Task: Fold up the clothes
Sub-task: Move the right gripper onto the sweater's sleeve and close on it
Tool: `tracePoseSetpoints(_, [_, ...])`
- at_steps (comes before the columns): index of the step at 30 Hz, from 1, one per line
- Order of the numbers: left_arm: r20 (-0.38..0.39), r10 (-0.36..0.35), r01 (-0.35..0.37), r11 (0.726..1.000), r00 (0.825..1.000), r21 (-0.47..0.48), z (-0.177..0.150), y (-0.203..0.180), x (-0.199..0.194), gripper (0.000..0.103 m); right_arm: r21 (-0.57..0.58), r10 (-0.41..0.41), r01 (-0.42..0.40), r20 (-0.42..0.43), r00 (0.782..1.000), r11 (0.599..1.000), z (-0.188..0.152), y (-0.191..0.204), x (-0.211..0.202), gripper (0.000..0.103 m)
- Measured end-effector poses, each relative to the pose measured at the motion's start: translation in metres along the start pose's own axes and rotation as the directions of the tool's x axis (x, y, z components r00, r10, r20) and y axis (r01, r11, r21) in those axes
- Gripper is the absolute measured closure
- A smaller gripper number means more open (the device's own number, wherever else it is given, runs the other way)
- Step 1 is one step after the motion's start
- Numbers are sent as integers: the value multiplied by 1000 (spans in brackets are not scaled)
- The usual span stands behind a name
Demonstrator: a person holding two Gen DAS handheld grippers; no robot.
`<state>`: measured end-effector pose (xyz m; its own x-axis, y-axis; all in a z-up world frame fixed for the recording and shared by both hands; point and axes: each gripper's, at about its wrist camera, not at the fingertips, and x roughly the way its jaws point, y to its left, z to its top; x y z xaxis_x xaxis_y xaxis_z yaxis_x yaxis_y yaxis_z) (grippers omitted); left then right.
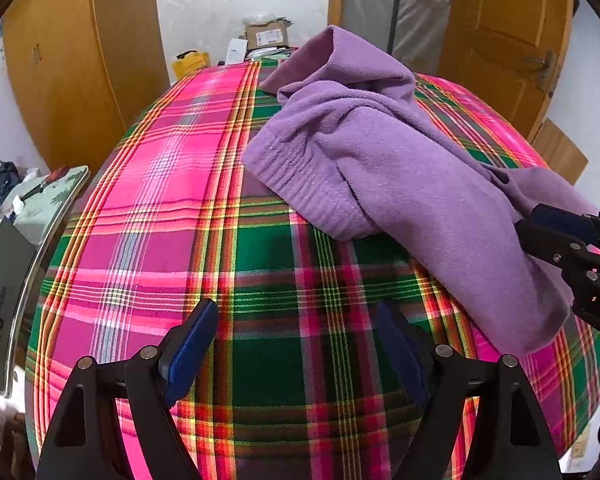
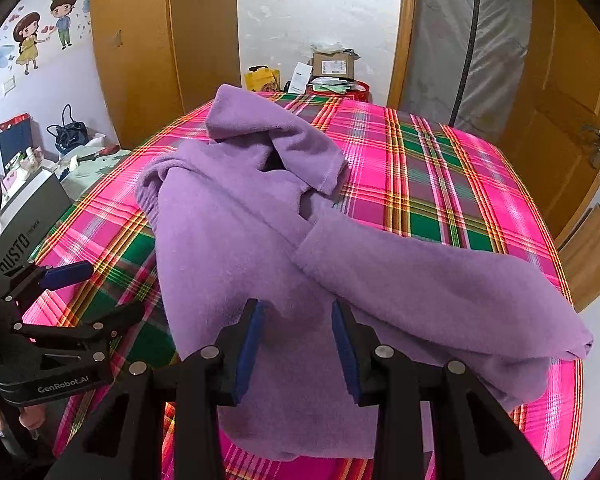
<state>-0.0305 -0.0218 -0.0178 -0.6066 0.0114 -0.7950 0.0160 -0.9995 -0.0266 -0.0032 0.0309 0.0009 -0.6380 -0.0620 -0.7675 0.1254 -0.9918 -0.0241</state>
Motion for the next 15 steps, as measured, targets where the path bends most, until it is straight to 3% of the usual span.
tracePoseSetpoints(15, [-12,6,-6,1000,1000,1,5,2,4,21,-6,8,-8,-5,1000,1000,4,1,6,66])
